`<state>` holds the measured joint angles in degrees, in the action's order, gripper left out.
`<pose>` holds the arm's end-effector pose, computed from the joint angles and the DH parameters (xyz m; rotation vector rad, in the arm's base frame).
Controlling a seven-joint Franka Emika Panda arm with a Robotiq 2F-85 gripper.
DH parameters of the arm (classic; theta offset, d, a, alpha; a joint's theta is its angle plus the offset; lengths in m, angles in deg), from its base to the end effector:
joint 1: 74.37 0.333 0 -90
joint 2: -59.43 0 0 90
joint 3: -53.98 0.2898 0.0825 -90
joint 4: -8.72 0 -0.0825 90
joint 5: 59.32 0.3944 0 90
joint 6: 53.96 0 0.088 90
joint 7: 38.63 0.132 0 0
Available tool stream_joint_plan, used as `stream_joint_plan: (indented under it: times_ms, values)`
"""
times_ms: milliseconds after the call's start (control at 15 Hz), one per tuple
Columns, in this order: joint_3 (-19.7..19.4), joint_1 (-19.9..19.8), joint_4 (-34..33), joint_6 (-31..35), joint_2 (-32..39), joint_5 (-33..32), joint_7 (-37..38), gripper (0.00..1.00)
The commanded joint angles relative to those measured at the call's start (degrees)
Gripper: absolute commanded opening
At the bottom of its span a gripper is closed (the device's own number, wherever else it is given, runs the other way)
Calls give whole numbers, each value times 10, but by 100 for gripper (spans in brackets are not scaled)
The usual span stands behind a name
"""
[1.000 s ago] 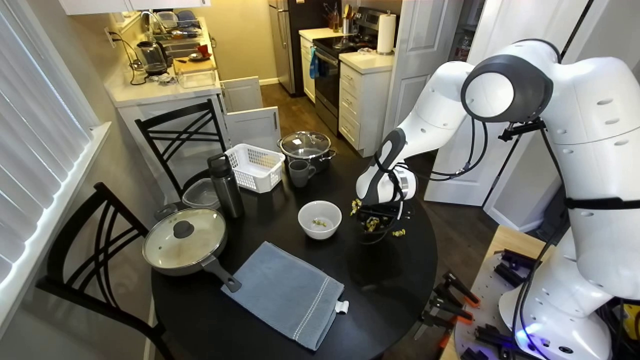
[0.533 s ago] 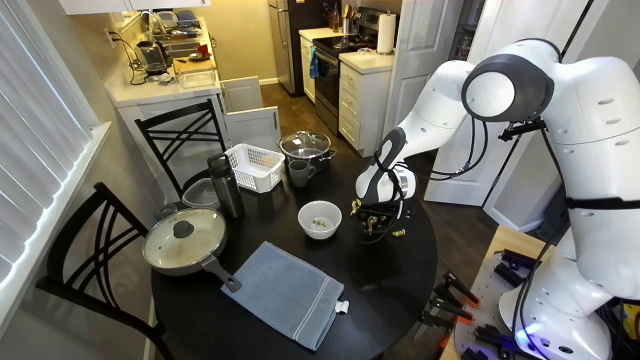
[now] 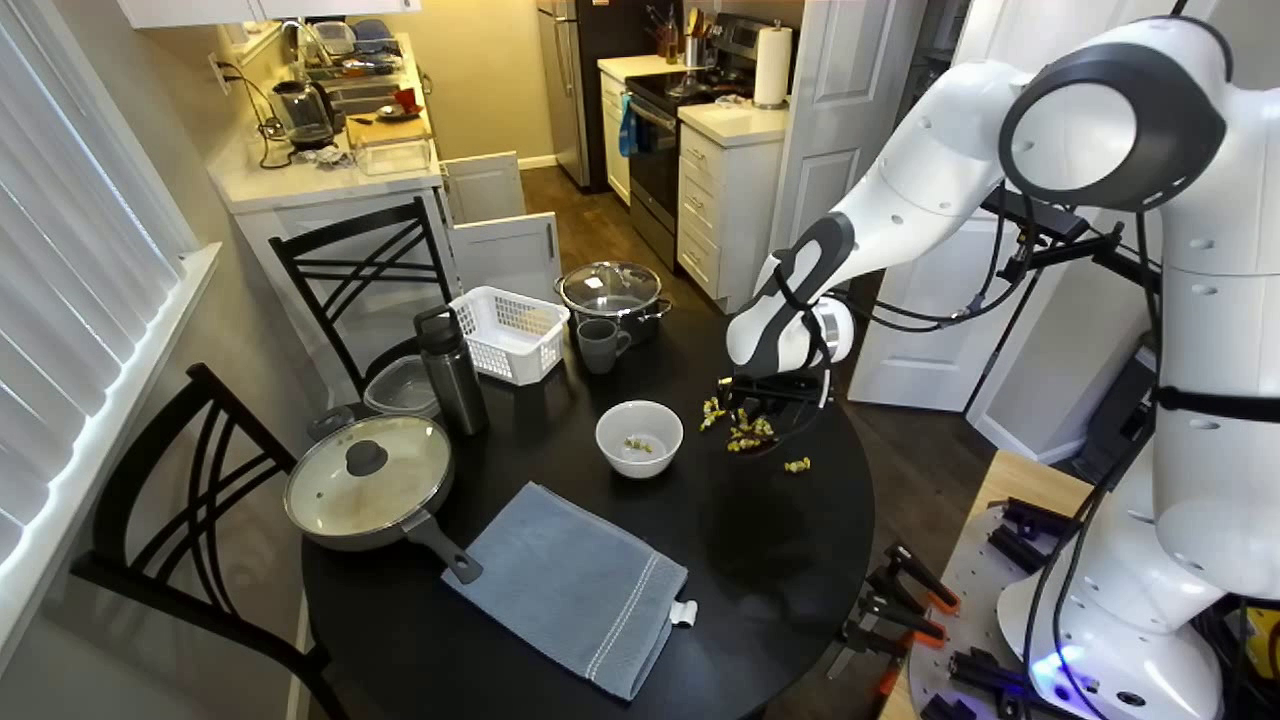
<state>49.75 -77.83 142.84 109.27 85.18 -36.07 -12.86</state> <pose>0.4984 -0.0898 0.0896 -2.6915 1.4028 -0.0734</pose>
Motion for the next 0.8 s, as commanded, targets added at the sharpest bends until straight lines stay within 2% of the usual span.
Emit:
stream_joint_plan:
  times_ms: [0,333,600,667,733]
  values:
    - [35,-16,20,-2,-64,25,-35,6]
    - [99,-15,-32,41,-39,106,-41,6]
    - [141,-21,-65,119,-2,118,-39,6]
    - [150,-24,-72,126,6,117,-36,9]
    - [158,-29,-76,135,13,114,-36,48]
